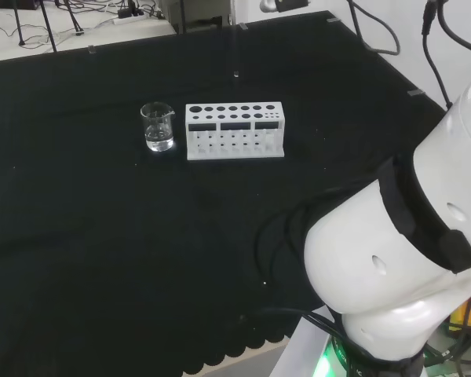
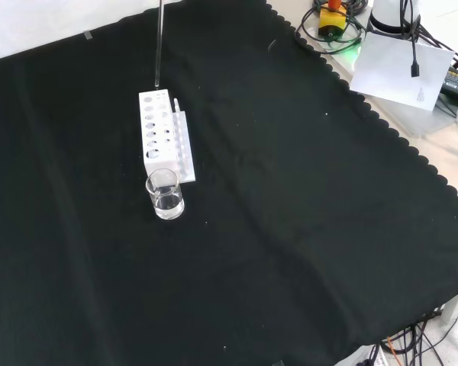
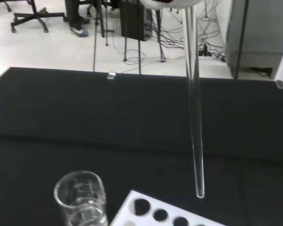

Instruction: Stir in the beaker to the left of the white test tube rack with the glass rod.

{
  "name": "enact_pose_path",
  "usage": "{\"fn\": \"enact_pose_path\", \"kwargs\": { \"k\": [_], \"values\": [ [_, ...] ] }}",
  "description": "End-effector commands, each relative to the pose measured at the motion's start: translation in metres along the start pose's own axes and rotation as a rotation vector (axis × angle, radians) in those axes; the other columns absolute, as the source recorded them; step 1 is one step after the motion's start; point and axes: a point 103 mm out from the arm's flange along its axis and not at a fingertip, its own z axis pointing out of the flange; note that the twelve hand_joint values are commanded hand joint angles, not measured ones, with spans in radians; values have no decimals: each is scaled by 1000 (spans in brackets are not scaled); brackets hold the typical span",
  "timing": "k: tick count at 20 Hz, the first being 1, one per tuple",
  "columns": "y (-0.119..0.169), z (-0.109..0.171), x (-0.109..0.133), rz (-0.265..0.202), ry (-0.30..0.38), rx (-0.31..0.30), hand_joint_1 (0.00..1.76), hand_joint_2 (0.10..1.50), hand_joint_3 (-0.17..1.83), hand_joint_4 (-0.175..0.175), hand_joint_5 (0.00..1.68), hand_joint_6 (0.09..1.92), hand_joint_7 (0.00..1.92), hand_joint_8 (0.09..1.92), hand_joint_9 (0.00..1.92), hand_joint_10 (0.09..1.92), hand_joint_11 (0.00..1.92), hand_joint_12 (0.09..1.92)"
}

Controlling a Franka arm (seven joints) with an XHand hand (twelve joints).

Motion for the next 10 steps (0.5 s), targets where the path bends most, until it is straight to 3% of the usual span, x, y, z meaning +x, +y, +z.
{"fn": "enact_pose_path", "kwargs": {
  "k": [1, 6, 10],
  "values": [
    [26, -4, 40, -80, 41, -18, 1272, 1133, 4, -175, 938, 760, 982, 1321, 1560, 989, 1575, 820],
    [52, 3, 59, -157, 49, -16, 1272, 1134, 3, -175, 937, 760, 982, 1322, 1563, 988, 1577, 820],
    [65, 16, 70, -190, 64, -2, 1272, 1134, 3, -175, 938, 759, 980, 1324, 1564, 986, 1578, 821]
  ]
}}
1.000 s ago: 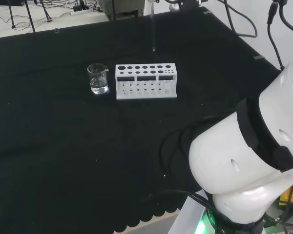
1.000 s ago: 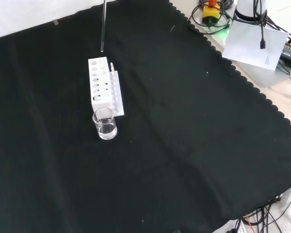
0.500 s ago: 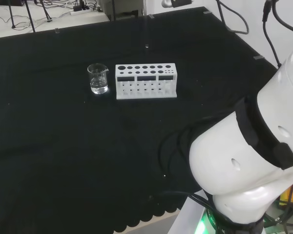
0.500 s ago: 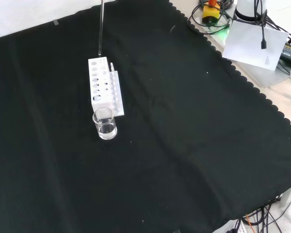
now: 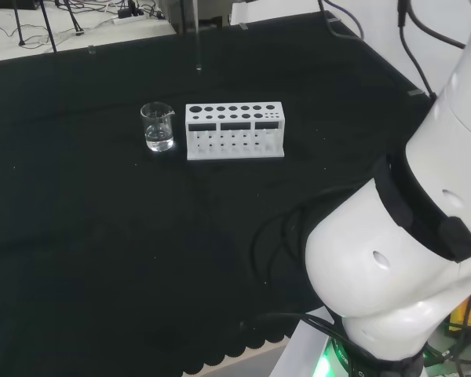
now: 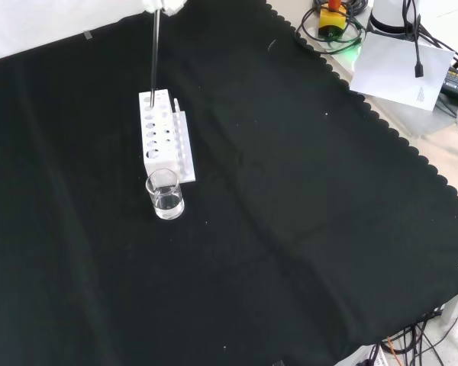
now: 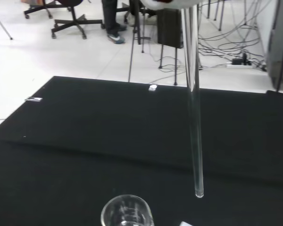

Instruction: Stir in the beaker to the left of the white test tube rack with the glass rod.

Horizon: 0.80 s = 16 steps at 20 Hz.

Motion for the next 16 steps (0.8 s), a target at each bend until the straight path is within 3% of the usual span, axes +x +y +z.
{"fn": "enact_pose_path", "kwargs": {
  "k": [1, 8, 16],
  "values": [
    [30, 20, 29, -93, 29, 15, 1272, 1134, 2, -175, 938, 759, 980, 1324, 1564, 986, 1578, 821],
    [37, 43, 53, -154, 33, 30, 1272, 1135, 2, -175, 939, 757, 978, 1327, 1565, 984, 1578, 821],
    [50, 71, 57, -175, 76, 57, 1272, 1135, 1, -175, 940, 756, 977, 1329, 1565, 983, 1579, 823]
  ]
}}
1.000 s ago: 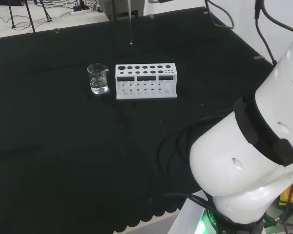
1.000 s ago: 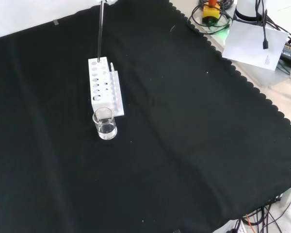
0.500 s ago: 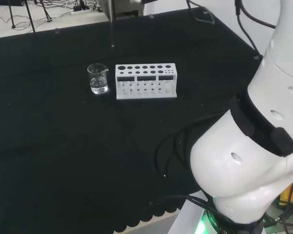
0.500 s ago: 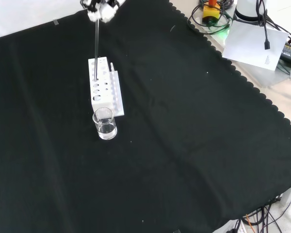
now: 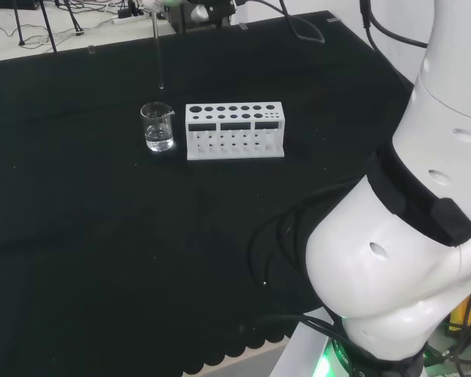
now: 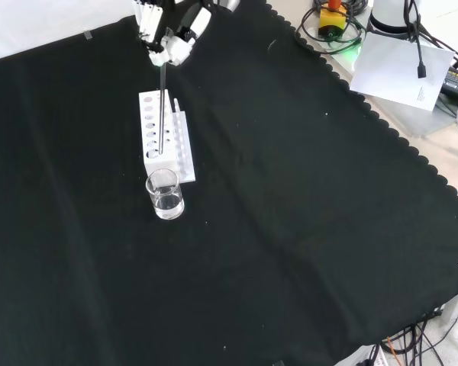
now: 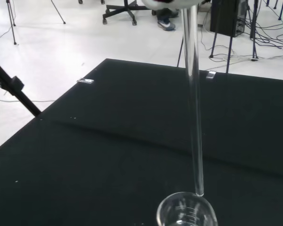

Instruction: Stir in the beaker to the left of the white test tube rack with the glass rod.

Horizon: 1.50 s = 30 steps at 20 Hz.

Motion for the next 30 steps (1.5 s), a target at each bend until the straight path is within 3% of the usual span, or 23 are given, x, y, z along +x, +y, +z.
{"fn": "enact_pose_path", "kwargs": {
  "k": [1, 17, 30],
  "values": [
    [17, 30, 10, -38, 39, 26, 1272, 1135, 1, -175, 940, 756, 977, 1329, 1565, 983, 1579, 823],
    [31, 54, 18, -54, 53, 54, 1272, 1136, 1, -175, 939, 756, 976, 1330, 1565, 982, 1578, 825],
    [42, 107, 5, -53, 65, 126, 1272, 1136, 1, -175, 939, 755, 974, 1333, 1566, 983, 1578, 826]
  ]
}}
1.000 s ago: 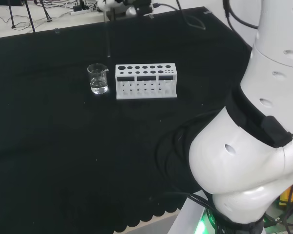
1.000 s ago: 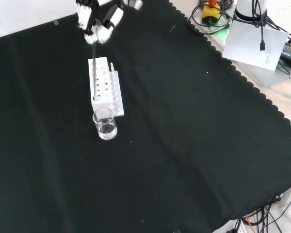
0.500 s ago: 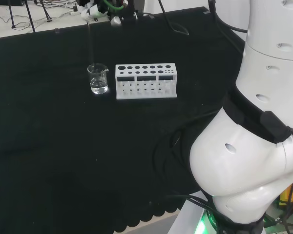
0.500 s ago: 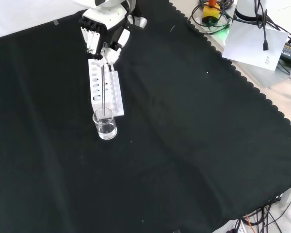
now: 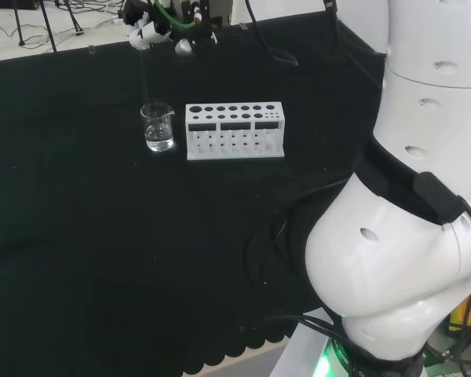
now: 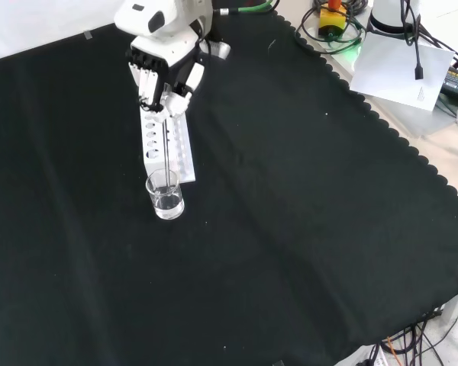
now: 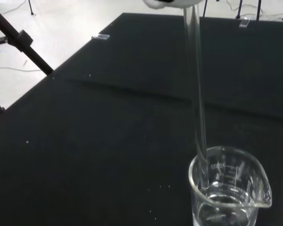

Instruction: Stir in the beaker to the left of the white test tube rack with the glass rod.

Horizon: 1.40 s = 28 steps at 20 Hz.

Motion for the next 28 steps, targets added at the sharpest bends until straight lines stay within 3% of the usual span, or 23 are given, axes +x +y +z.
{"fn": "enact_pose_path", "kwargs": {
  "k": [1, 14, 18, 23, 28],
  "values": [
    [10, 23, -13, 1, 7, 37, 1272, 1136, 1, -175, 939, 755, 974, 1333, 1566, 983, 1578, 827],
    [21, 29, -33, 15, 3, 50, 1271, 1137, 0, -175, 941, 753, 973, 1335, 1566, 983, 1579, 828],
    [10, 25, -45, 47, -4, 58, 1272, 1136, 0, -175, 941, 752, 973, 1335, 1566, 983, 1579, 829],
    [-3, 23, -40, 57, -11, 65, 1272, 1136, 0, -175, 942, 751, 973, 1334, 1566, 983, 1578, 829],
    [-9, 31, -18, 44, -14, 87, 1272, 1136, 0, -175, 942, 750, 973, 1335, 1566, 982, 1578, 830]
  ]
}}
